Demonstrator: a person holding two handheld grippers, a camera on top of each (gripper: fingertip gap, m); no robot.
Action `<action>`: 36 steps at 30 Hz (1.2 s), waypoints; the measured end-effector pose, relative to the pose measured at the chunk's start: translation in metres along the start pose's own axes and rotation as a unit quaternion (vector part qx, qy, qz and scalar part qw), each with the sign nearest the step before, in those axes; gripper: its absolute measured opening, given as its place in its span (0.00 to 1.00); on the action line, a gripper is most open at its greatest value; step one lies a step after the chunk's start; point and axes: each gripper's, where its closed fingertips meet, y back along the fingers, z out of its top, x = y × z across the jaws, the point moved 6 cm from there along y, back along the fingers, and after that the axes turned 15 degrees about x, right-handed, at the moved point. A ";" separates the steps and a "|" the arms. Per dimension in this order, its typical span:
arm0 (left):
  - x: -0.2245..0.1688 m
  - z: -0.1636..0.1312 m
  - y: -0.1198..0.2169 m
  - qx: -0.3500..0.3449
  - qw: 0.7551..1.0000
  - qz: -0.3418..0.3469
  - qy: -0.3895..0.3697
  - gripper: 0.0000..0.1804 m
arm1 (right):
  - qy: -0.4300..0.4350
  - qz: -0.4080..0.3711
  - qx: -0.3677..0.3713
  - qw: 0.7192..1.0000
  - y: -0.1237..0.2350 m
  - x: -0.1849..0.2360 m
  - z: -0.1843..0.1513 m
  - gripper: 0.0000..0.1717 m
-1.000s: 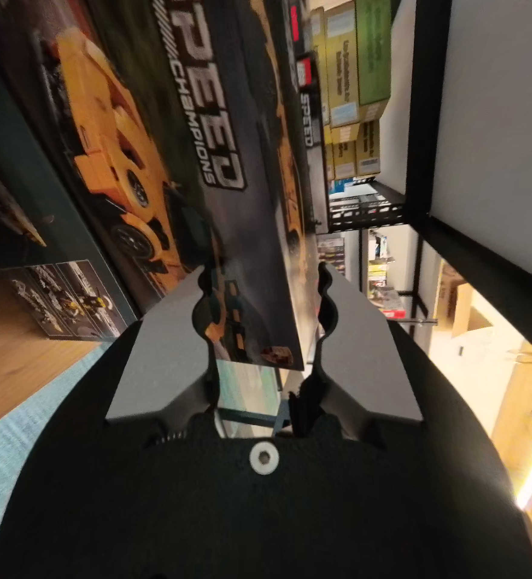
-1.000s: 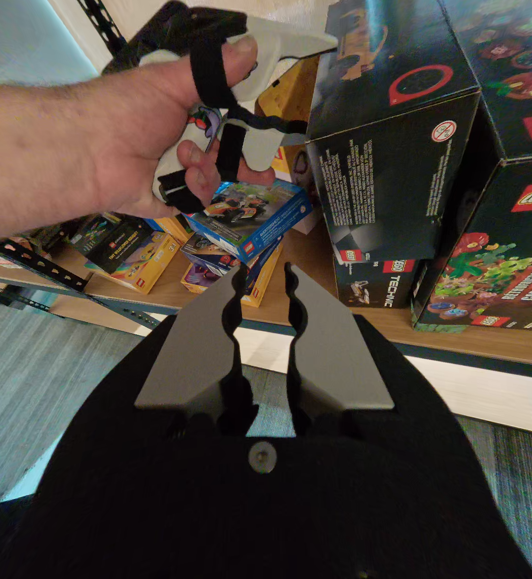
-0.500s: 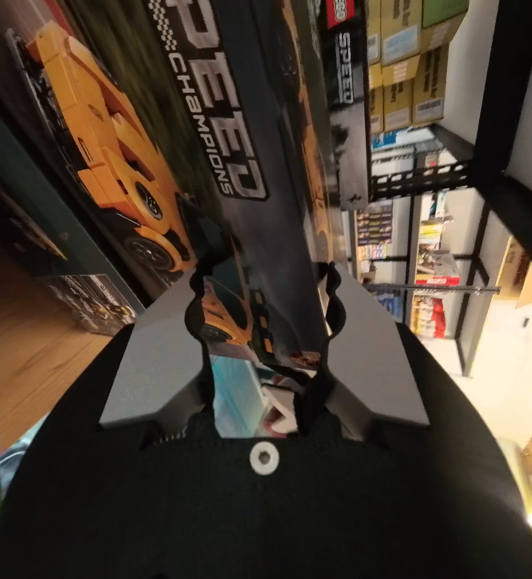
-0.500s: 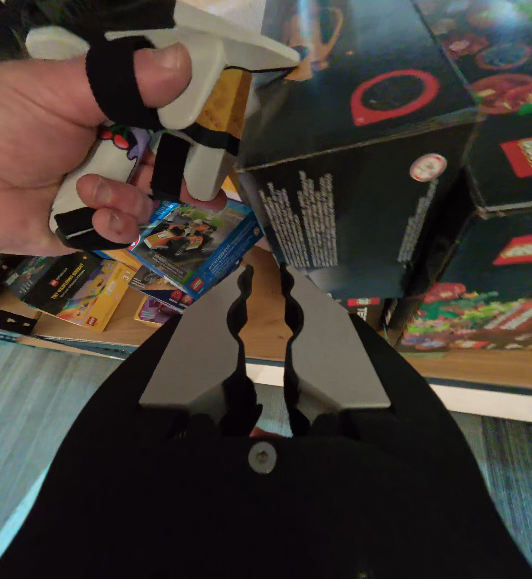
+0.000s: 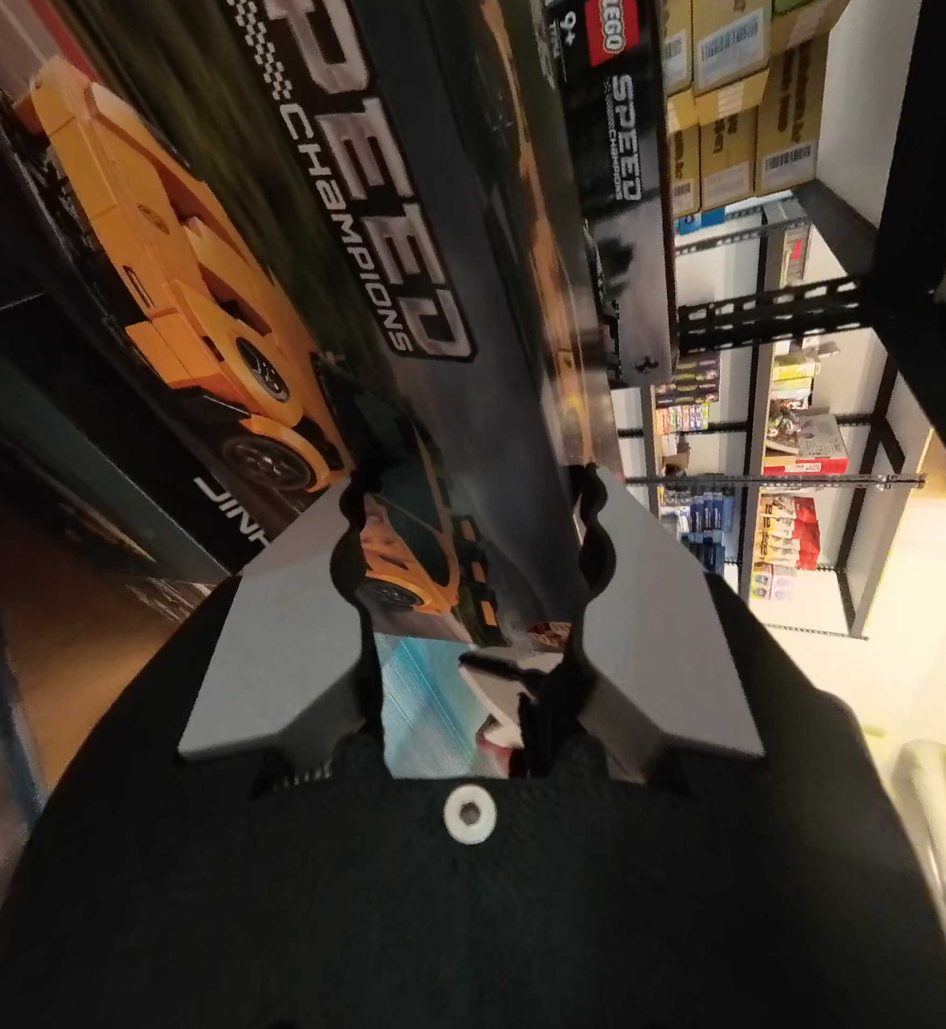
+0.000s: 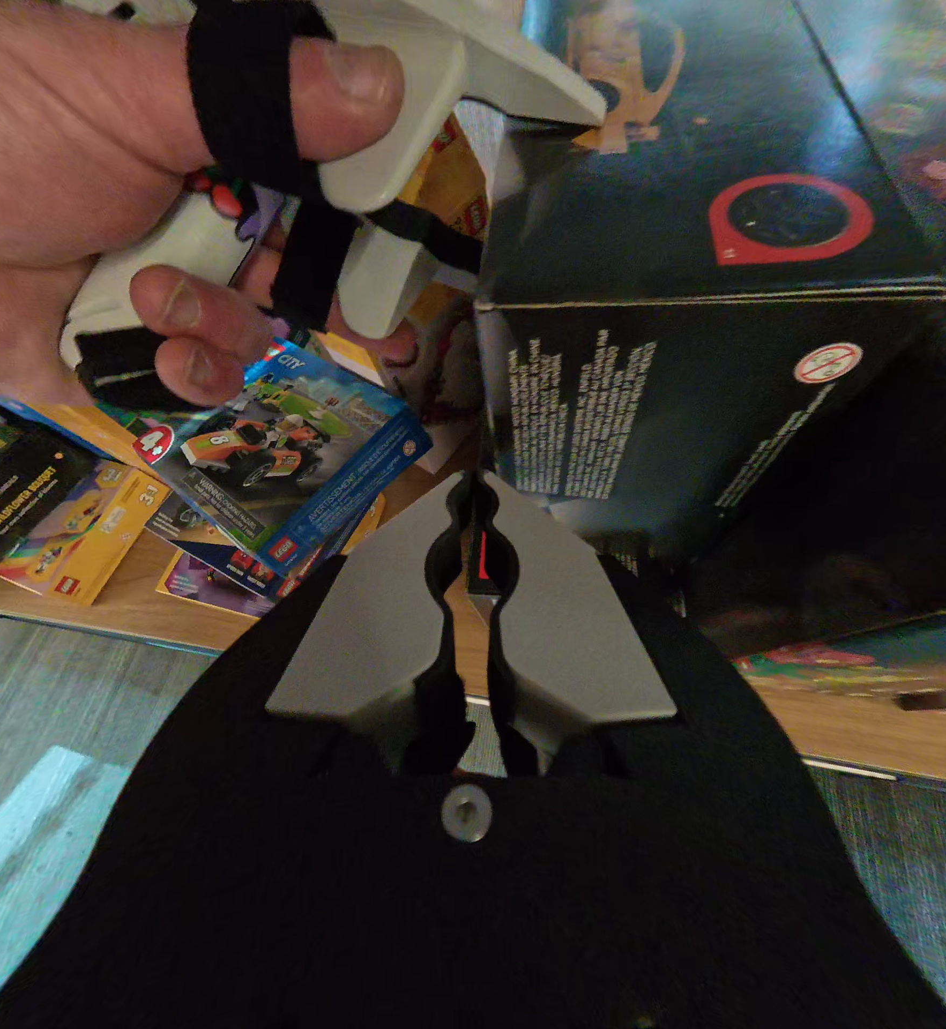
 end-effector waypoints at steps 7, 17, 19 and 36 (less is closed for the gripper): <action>0.009 -0.005 0.013 -0.006 1.000 -0.016 0.019 0.44 | 0.013 0.024 -0.001 1.000 0.011 0.026 -0.024 0.01; -0.004 -0.011 0.026 -0.026 1.000 0.002 -0.017 0.47 | -0.004 0.055 -0.035 0.998 0.052 0.063 -0.072 0.02; -0.007 -0.013 0.028 -0.031 0.999 0.004 -0.017 0.47 | -0.010 0.059 -0.037 0.998 0.059 0.067 -0.080 0.02; -0.029 -0.040 0.037 -0.054 0.997 0.018 -0.051 0.48 | 0.015 0.087 -0.041 0.995 0.111 0.108 -0.116 0.04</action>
